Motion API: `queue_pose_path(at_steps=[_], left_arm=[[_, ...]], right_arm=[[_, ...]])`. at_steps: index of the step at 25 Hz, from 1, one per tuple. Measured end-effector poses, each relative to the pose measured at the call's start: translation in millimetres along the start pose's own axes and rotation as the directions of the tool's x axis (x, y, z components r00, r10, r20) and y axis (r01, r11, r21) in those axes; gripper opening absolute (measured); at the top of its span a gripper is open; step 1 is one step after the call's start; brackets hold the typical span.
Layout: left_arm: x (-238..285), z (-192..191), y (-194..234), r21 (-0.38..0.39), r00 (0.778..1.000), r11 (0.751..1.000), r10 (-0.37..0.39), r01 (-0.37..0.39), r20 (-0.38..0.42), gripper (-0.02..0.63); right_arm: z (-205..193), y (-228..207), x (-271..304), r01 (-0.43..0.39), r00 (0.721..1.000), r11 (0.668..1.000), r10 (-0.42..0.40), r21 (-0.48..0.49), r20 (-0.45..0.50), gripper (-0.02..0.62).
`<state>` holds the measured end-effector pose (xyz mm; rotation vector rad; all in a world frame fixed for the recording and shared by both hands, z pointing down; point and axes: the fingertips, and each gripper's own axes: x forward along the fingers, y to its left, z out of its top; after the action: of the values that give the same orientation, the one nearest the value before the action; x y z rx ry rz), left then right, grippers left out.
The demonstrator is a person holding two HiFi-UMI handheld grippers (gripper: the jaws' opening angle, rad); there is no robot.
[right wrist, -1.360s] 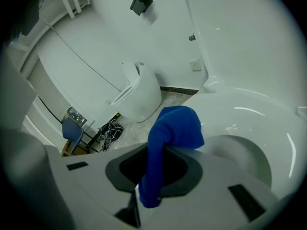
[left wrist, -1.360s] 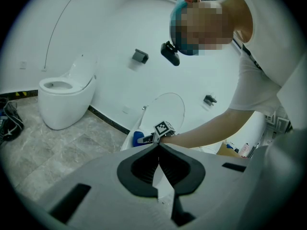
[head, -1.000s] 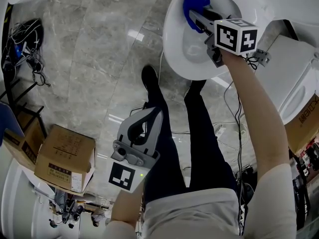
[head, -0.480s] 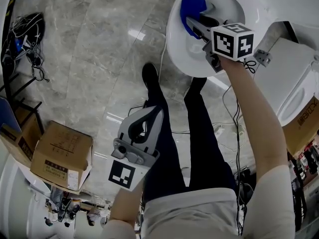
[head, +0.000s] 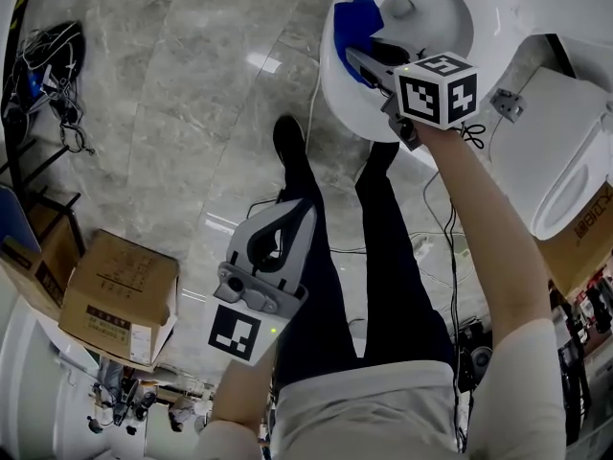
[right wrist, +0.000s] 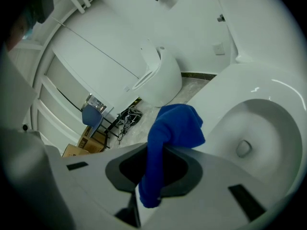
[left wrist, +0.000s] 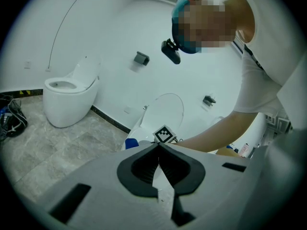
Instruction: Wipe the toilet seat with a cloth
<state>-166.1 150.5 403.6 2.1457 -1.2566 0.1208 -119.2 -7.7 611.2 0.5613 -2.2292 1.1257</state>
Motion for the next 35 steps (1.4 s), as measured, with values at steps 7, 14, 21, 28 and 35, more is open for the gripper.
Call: queue_pose_path(at_steps=[7, 14, 21, 28, 35], left_arm=[[-2.3, 1.5, -0.4, 0.010, 1.000, 1.000, -0.005, 0.005, -0.002, 0.009], [1.6, 1.5, -8.3, 0.029, 1.000, 0.999, -0.022, 0.023, -0.015, 0.009], [8.0, -2.2, -18.5, 0.049, 0.998, 0.998, -0.043, 0.045, -0.039, 0.009], [20.3, 0.3, -31.1, 0.077, 0.996, 0.994, -0.068, 0.072, -0.051, 0.009], [36.5, -2.7, -49.7, 0.097, 0.990, 0.989, -0.106, 0.115, -0.090, 0.009]], right_arm=[[-18.6, 14.6, -4.7, -0.020, 1.000, 0.999, 0.020, 0.034, 0.000, 0.054], [-39.9, 28.2, -11.1, -0.029, 0.999, 0.999, 0.030, 0.032, -0.017, 0.054], [-63.6, 39.0, -18.5, -0.037, 0.999, 0.999, 0.038, 0.037, -0.033, 0.054], [-88.0, 45.8, -29.4, -0.040, 0.999, 0.996, 0.042, 0.079, -0.031, 0.054], [-107.6, 50.9, -45.5, -0.042, 0.998, 0.994, 0.046, 0.098, -0.031, 0.054]])
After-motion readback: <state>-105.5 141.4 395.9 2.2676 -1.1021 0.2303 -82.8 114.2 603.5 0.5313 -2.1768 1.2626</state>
